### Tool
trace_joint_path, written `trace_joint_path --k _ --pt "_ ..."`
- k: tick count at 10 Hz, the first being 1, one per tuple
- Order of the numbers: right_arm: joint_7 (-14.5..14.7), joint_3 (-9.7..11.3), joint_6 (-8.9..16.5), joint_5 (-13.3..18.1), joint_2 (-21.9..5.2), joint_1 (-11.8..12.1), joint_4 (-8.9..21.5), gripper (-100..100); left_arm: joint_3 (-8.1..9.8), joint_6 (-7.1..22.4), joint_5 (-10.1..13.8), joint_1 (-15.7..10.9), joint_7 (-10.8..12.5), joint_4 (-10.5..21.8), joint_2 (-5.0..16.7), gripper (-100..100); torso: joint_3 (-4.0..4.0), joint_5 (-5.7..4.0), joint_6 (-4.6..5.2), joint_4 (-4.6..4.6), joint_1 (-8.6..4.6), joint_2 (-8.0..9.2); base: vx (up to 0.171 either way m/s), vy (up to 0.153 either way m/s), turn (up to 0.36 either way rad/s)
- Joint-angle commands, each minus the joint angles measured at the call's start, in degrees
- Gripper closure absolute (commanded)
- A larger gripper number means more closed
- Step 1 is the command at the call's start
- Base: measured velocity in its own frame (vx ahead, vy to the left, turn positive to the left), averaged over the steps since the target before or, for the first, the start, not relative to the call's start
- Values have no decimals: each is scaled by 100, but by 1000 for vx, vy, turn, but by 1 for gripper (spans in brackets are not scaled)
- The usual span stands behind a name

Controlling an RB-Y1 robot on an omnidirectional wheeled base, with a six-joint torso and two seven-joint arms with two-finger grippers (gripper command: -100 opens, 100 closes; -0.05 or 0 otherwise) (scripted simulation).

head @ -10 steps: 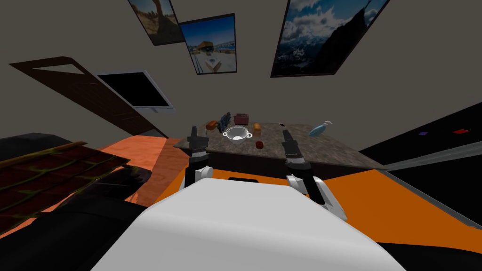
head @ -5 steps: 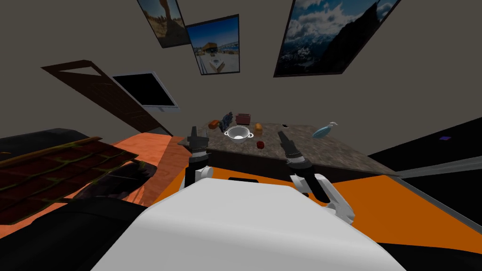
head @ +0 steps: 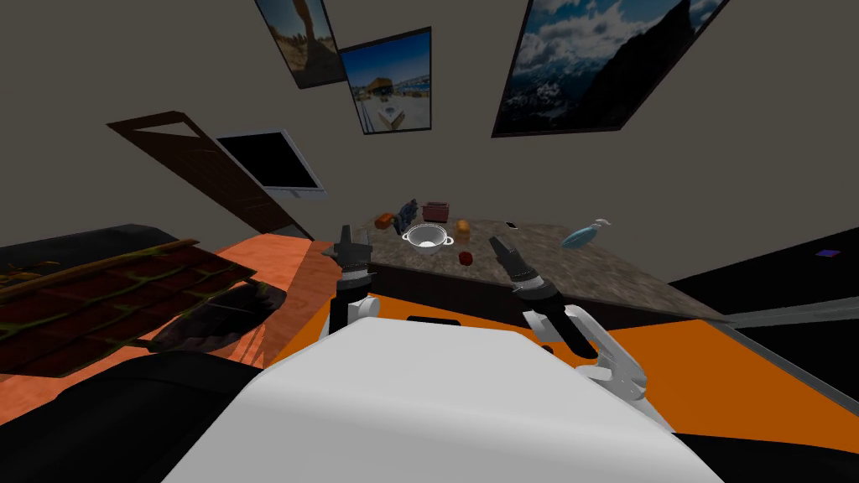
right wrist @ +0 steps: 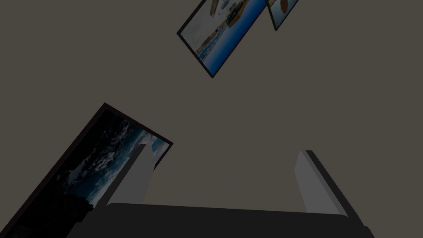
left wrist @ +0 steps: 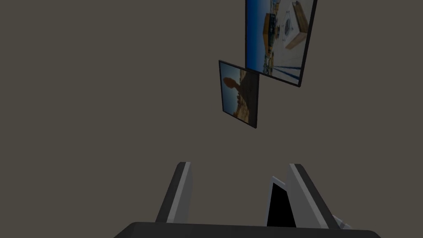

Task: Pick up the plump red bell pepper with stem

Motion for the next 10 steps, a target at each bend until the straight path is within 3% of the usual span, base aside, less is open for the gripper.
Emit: trace_joint_path --k 1,10 --pt "56 -4 -12 8 -286 -22 16 -100 0 0 0 0 0 0 0 0 0 0 0 0 0 0 -17 -30 84" --pt "378 -3 -72 75 -1721 -182 143 -100 0 0 0 0 0 0 0 0 0 0 1 0 1 -1 -13 -17 67"
